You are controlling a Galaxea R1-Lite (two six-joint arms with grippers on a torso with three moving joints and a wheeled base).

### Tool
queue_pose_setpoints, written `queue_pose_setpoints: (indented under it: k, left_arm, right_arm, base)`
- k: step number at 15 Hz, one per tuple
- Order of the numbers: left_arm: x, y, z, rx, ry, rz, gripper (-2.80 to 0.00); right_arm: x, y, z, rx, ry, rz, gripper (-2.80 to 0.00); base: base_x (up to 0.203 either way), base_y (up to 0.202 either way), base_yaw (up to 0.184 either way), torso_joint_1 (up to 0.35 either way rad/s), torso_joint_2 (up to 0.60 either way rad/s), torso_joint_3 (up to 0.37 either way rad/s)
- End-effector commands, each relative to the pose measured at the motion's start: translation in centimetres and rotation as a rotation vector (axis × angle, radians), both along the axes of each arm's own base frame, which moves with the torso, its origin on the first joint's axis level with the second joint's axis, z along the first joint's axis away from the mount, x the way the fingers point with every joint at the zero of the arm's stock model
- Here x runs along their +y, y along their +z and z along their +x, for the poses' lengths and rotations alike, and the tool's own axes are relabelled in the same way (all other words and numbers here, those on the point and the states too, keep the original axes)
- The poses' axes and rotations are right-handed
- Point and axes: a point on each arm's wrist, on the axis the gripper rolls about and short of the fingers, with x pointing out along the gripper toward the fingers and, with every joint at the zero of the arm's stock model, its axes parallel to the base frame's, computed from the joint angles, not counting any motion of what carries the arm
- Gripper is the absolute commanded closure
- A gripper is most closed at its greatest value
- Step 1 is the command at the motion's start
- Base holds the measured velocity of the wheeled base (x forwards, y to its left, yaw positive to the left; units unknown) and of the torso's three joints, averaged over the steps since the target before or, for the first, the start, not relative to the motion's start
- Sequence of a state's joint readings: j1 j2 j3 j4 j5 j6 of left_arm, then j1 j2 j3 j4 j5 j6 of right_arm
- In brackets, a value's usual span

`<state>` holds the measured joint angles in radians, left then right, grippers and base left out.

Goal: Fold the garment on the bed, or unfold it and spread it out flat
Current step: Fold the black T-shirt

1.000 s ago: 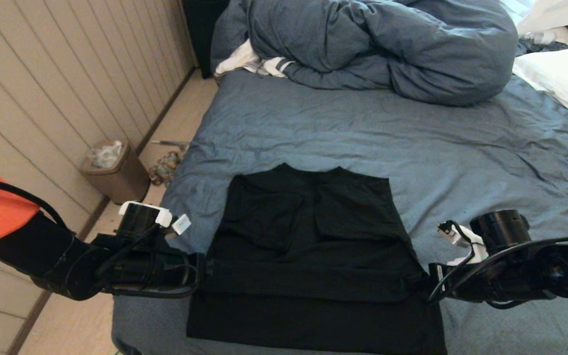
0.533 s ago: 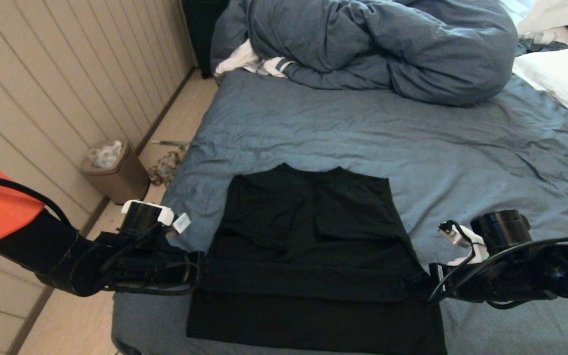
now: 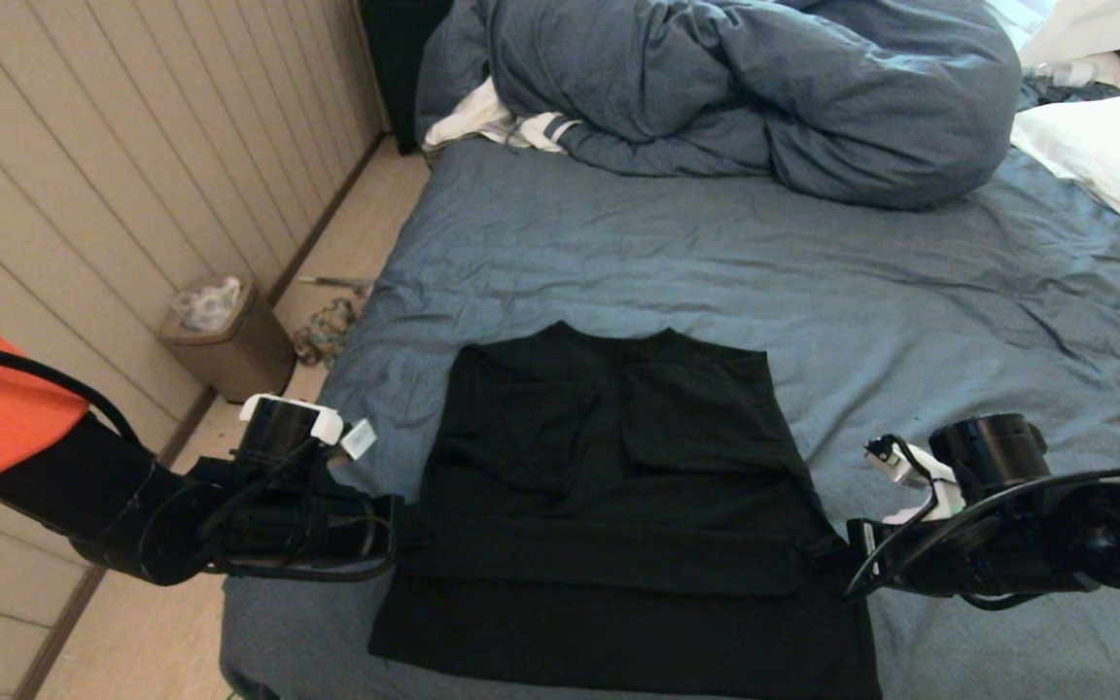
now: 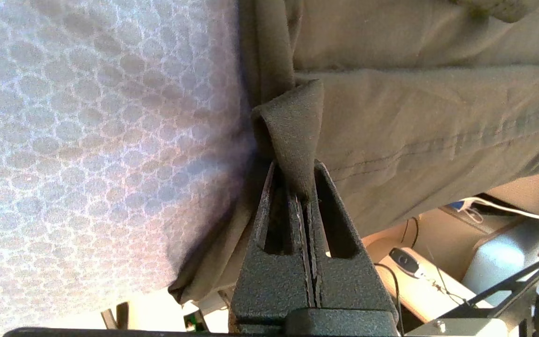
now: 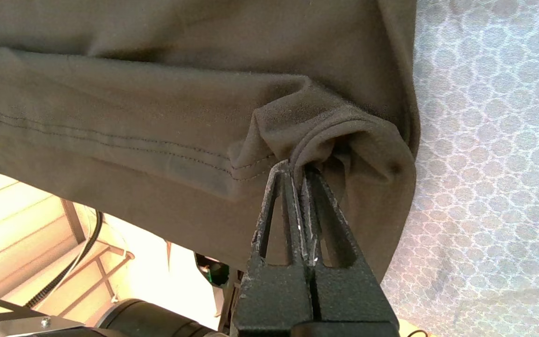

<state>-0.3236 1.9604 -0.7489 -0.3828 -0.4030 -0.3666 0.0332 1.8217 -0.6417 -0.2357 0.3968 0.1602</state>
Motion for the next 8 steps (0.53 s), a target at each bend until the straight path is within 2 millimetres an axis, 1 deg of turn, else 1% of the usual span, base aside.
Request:
queue_pose_setpoints:
  k: [1, 3, 6, 8]
  left_arm:
    - [0.1, 0.1, -0.2, 0.000, 0.002, -0.005, 0.00]
    - [0.2, 0.7, -0.5, -0.016, 0.003, -0.011, 0.00]
    - [0.5, 3.1, -1.5, -0.071, 0.009, -0.037, 0.00]
    - [0.9, 5.0, -2.5, -0.102, 0.024, -0.062, 0.00]
  right_arm:
    - [0.1, 0.2, -0.1, -0.006, 0.003, 0.002, 0.00]
    - [0.1, 0.5, -0.3, -0.016, 0.006, 0.004, 0.00]
    - [0.3, 1.3, -0.9, -0.043, 0.010, 0.007, 0.00]
    - [0.2, 2.4, -1.7, -0.077, 0.004, 0.014, 0.00]
  base:
    - [0.000, 0.000, 0.000, 0.000, 0.00, 0.000]
    - [0.000, 0.000, 0.000, 0.000, 0.00, 0.000]
    - [0.000, 0.000, 0.000, 0.000, 0.00, 0.000]
    - [0.000, 0.000, 0.000, 0.000, 0.00, 0.000]
